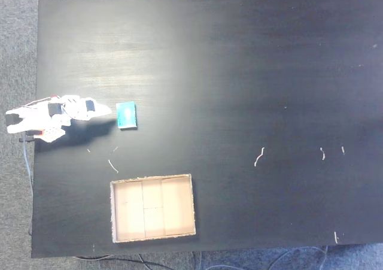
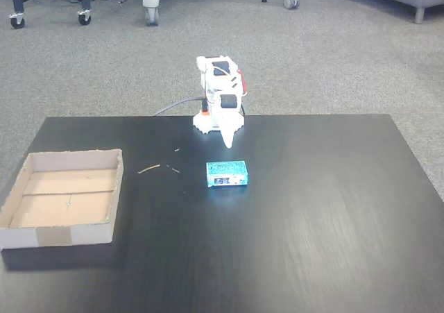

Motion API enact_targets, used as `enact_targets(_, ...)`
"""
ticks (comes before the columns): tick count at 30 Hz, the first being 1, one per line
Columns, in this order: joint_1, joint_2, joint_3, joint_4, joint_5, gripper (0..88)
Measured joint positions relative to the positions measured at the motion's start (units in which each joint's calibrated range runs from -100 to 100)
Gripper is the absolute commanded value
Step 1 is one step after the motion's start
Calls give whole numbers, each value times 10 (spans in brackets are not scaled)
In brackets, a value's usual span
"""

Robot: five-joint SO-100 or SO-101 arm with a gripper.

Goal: Pick the green block and drop it in the box on the right.

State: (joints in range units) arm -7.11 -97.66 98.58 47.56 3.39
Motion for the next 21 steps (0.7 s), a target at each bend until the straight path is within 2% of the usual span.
enact_targets(15, 11, 0, 0, 0, -6, 1)
enact_targets(16, 16, 1, 0, -4, -7, 18)
enact_targets(18, 30, 28, -12, -39, -7, 121)
enact_targets(21, 60, 173, -150, 2, -17, 264)
